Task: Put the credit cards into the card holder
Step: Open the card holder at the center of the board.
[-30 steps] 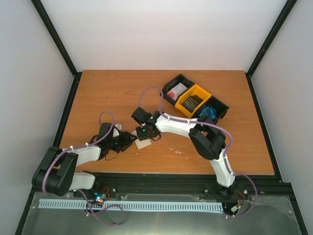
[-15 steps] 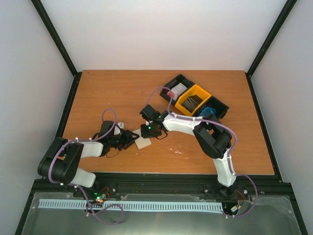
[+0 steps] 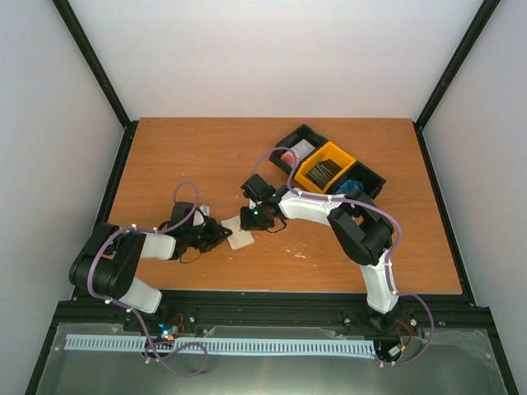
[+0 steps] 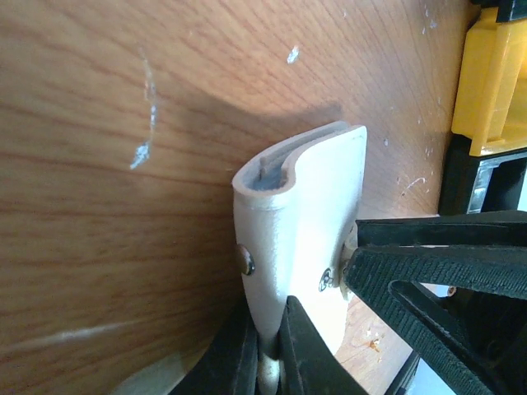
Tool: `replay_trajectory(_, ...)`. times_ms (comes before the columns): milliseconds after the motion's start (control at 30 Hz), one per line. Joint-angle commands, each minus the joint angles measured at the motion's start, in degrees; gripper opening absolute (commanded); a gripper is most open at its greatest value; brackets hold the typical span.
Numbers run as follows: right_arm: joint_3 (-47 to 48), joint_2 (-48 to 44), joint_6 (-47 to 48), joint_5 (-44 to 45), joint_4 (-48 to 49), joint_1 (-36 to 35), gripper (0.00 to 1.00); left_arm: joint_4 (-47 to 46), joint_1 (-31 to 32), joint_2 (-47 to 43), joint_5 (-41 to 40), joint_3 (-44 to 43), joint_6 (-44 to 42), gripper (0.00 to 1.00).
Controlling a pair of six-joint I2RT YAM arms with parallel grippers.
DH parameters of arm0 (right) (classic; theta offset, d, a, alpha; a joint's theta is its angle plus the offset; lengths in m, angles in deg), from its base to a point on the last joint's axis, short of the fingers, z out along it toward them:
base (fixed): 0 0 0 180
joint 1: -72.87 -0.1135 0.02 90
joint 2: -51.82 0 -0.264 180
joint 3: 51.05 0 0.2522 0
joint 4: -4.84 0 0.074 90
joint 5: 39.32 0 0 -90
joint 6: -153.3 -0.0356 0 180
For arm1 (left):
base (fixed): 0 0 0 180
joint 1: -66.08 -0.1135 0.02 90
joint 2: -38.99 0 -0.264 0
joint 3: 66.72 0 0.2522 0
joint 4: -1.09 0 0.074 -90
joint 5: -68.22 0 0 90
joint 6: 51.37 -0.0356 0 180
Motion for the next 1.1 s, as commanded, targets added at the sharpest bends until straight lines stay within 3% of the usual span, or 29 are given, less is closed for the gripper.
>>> replay_trajectory(0,0.89,-0.77,-1.06,11.39,-7.2,0.11,0.25,3.99,-0.06,0.53,-3.24,-1.67,-2.27,0.01)
replay_trajectory(167,4.08,-1.02,-6.97,29.84,-20.28,0.15,0.32,5.6,-0.06,0.71,-3.64,-2.53,-3.37,0.01)
replay_trajectory(300,4.21,-3.29,-7.45,35.51,-22.89,0.11,0.37,7.24,-0.06,0.47,-4.33,-4.02,-4.71,0.01)
replay_trajectory(367,4.54,-3.94,-5.26,33.2,-21.65,0.11,0.4,7.82,-0.06,0.41,-4.61,-4.65,-5.22,0.01)
replay_trajectory(467,3.07,-5.82,1.77,21.59,-13.84,0.14,0.46,8.45,-0.04,0.52,-4.65,-5.2,-5.81,0.01)
replay_trajectory(567,2.67,-6.55,2.87,15.06,-10.11,0.2,0.54,8.99,-0.06,0.65,-4.82,-5.58,-6.28,0.01)
replay_trajectory(900,3.2,-4.76,4.53,7.31,-6.67,0.2,0.6,9.35,-0.06,1.41,-4.79,-5.78,-6.78,0.01)
replay_trajectory(1067,3.84,-2.04,5.33,7.35,-8.01,0.2,0.54,9.33,-0.06,1.63,-4.55,-6.05,-6.79,0.01)
